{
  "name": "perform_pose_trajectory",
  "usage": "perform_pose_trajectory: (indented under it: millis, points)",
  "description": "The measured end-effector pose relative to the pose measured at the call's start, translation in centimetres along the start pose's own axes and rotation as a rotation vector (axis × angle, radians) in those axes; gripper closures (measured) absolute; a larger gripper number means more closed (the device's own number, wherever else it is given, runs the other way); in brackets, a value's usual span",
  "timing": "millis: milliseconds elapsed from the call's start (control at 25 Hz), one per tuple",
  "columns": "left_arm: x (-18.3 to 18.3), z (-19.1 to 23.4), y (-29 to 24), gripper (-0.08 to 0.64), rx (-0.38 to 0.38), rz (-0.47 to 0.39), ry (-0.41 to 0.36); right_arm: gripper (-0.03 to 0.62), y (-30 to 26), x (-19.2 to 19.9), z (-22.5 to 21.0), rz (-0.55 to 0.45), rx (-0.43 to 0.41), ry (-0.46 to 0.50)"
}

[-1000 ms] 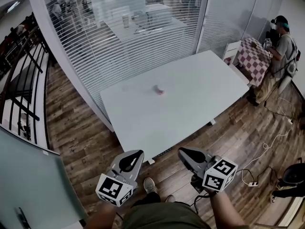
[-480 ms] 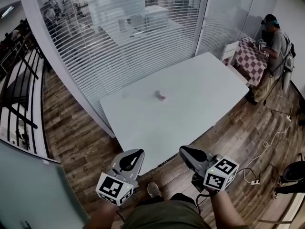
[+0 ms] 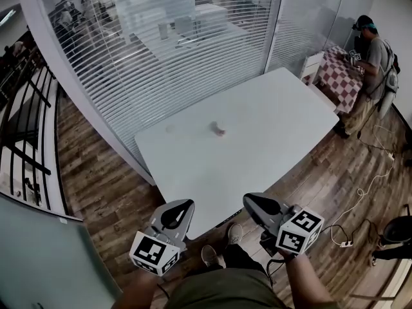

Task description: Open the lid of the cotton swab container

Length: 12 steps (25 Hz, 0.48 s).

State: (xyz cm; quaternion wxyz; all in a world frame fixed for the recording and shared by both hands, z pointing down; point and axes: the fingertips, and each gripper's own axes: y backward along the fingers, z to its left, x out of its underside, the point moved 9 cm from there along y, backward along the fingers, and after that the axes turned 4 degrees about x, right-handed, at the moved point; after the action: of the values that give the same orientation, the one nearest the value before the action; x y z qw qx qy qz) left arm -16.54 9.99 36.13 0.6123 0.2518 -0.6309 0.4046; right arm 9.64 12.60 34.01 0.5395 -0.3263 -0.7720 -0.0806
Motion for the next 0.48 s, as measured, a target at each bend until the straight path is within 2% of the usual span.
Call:
perform_pose_trajectory:
  millis: [480]
  points:
    - [0.3, 3.0, -5.1, 0.552, -0.03, 0.038, 0.015, 0.583, -3.4, -2.1, -5.8, 0.013, -0.022, -0.017]
